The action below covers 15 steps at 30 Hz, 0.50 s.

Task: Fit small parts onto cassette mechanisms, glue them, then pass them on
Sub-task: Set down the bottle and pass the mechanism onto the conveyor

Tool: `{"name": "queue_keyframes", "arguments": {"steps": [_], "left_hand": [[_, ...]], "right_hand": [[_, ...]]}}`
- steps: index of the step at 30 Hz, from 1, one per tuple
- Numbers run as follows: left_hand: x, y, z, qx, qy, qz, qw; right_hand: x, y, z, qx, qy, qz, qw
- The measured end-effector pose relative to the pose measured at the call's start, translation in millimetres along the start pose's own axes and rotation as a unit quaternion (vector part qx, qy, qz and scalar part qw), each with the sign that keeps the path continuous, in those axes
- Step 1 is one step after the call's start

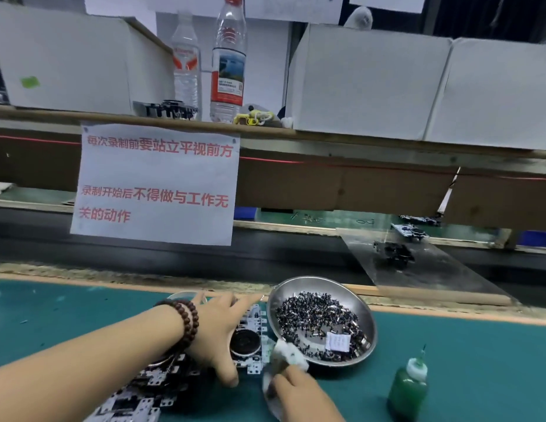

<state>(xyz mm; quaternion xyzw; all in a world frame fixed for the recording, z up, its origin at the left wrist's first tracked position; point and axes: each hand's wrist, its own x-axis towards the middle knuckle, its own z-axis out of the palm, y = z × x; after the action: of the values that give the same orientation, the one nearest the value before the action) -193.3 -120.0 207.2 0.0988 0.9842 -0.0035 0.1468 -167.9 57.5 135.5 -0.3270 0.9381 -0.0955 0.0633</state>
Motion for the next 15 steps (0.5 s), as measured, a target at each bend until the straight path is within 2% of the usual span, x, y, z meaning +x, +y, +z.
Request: {"name": "queue_keyframes", "arguments": {"steps": [2,3,4,6,7,8,9,10,12,14,15], "left_hand": [[-17.2,-0.4,-13.6,-0.036,0.032,0.015,0.999],[-26.2,-0.3,-20.2,-0.057,0.047,0.027,0.997],[-36.1,-1.7,-25.1,-0.077,0.062,0.039,0.994],[-51.1,1.7,-28.7,-0.120,0.084,0.059,0.987],[-56.6,6.3,-26.2,-0.160,0.081,0.065,0.982],[-60.6,14.0,-21.4,-0.213,0.068,0.066,0.972],[-62.6,23.7,-13.5,-0.248,0.054,0.068,0.965],[-62.4,35.0,-4.0,-0.245,0.040,0.075,0.966],[-55.5,58.2,17.7,-0.160,0.037,0.092,0.982],[-49.2,80.3,35.3,-0.120,0.040,0.114,0.985],[-41.8,90.8,42.6,-0.117,0.027,0.110,0.987]], "right_hand": [[5.3,9.2,-1.5,0.087,-0.061,-0.042,0.993],[11.3,3.9,-6.0,0.136,-0.042,-0.037,0.989],[11.7,4.7,-11.5,0.193,0.016,-0.019,0.981],[9.3,14.1,-24.7,0.266,0.220,0.005,0.939],[11.8,24.5,-29.8,0.268,0.282,0.023,0.921],[14.1,31.6,-38.6,0.257,0.295,0.047,0.919],[19.3,39.7,-45.0,0.223,0.272,0.075,0.933],[25.7,44.9,-51.2,0.171,0.207,0.105,0.957],[41.4,54.7,-49.4,0.066,0.066,0.128,0.987],[57.2,72.8,-36.0,0.010,-0.040,0.148,0.988],[63.4,85.4,-25.1,-0.014,-0.066,0.153,0.986]]}}
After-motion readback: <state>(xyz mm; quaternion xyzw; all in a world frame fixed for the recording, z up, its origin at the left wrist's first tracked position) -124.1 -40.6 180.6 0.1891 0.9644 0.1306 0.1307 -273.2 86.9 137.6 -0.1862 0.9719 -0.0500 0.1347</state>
